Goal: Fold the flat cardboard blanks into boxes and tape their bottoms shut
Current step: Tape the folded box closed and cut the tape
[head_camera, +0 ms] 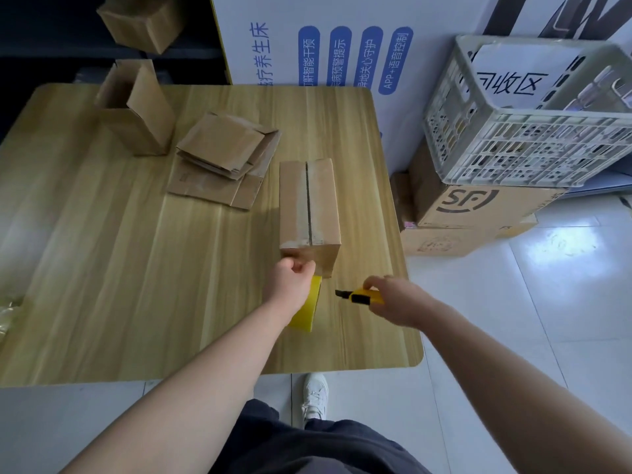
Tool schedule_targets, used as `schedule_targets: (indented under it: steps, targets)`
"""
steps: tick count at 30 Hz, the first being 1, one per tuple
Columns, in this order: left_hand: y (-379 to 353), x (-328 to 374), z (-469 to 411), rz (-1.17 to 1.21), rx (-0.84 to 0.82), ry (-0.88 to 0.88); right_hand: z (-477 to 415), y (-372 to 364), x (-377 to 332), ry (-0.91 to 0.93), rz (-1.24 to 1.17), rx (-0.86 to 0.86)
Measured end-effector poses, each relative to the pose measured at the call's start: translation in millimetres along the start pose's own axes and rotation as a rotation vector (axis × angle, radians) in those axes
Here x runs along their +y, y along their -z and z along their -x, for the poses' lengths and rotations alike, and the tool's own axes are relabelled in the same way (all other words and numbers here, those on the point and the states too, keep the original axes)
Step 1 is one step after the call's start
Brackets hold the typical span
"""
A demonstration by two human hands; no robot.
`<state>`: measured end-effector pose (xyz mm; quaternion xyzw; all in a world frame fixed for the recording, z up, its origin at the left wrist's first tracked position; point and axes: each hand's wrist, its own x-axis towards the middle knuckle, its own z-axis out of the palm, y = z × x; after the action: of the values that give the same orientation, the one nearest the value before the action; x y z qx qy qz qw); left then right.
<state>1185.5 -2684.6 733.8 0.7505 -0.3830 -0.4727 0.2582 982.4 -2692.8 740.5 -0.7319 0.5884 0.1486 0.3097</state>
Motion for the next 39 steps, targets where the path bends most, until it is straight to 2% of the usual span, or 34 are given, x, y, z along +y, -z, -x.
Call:
schedule_targets:
  steps: [4,9,11,13,14,16,20,26,29,32,35,39]
  targets:
    - [4,-4,-6,-0.015,0.076,-0.031,-18,-48,0,-0.023,-0.037,0.020]
    - [8,-7,-10,-0.101,0.138,-0.056,-32,-65,-3,-0.009,0.079,0.140]
    - [9,-7,-10,-0.141,0.144,-0.050,-31,-54,-9,0.008,-0.074,0.278]
    - [11,-7,-9,-0.160,0.149,-0.026,-28,-36,-20,0.132,-0.329,0.541]
    - [11,-8,-10,-0.150,0.146,-0.016,-29,-24,-28,0.231,-0.371,0.641]
    - [12,-12,-10,-0.130,0.136,-0.005,-33,-4,-43,0.394,-0.298,0.711]
    - [21,-21,-5,-0.161,0.121,0.007,-51,13,-59,0.445,-0.157,0.645]
    - [45,-34,-1,-0.093,0.119,0.039,-58,6,-61,0.434,-0.095,0.721]
    - [65,-36,-2,-0.044,0.155,0.016,-56,8,-74,0.382,-0.196,0.735]
    - [89,-32,-1,0.004,0.156,-0.074,-57,11,-85,0.382,-0.259,0.727]
    - [119,-18,0,-0.023,0.151,-0.193,-48,13,-82,0.438,-0.200,0.651]
    - [156,16,-1,0.158,0.113,-0.264,-36,20,-80,0.471,-0.107,0.561]
